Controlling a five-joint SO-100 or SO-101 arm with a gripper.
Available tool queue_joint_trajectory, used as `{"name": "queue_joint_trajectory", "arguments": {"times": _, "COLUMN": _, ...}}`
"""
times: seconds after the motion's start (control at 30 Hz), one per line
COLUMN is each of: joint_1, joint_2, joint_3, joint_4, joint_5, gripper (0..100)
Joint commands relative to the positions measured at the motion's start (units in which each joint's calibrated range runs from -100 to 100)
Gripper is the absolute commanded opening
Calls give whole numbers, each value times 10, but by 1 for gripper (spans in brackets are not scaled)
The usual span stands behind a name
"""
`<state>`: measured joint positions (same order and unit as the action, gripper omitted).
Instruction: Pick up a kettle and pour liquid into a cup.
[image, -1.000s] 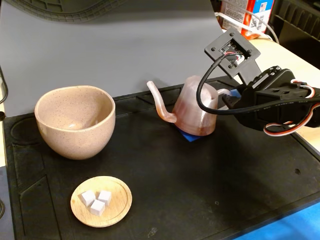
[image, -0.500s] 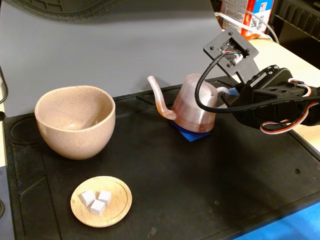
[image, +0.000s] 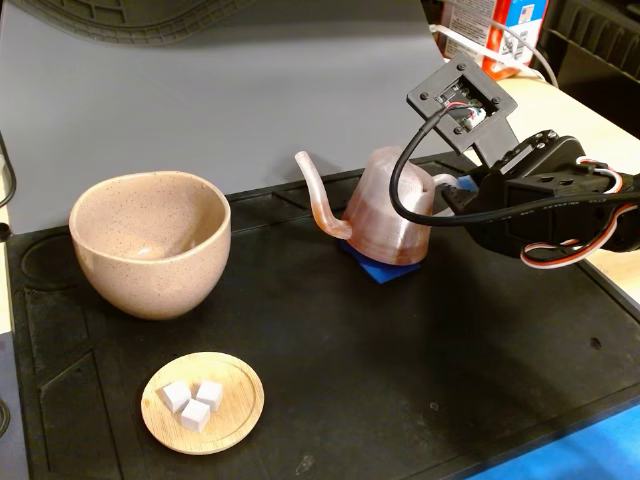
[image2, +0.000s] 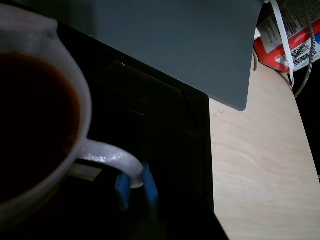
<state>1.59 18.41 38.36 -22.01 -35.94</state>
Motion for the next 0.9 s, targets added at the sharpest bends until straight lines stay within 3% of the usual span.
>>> {"name": "queue_joint_trajectory", "arguments": {"times": 0.0, "joint_1": -3, "joint_2": -34, "joint_3": -20, "joint_4": 0, "joint_5": -3, "gripper": 1}}
{"name": "queue_joint_trajectory", "arguments": {"times": 0.3, "joint_1": -13, "joint_2": -83, "joint_3": -19, "joint_4": 4, "joint_5": -8, "gripper": 1}}
{"name": "queue_joint_trajectory", "arguments": {"times": 0.43, "joint_1": -26, "joint_2": -136, "joint_3": -27, "joint_4": 95, "joint_5": -18, "gripper": 1}}
{"name": "queue_joint_trajectory", "arguments": {"times": 0.7, "joint_1": -25, "joint_2": -194, "joint_3": -26, "joint_4": 102, "joint_5": -18, "gripper": 1}}
{"name": "queue_joint_trajectory", "arguments": {"times": 0.87, "joint_1": -26, "joint_2": -252, "joint_3": -27, "joint_4": 170, "joint_5": -18, "gripper": 1}}
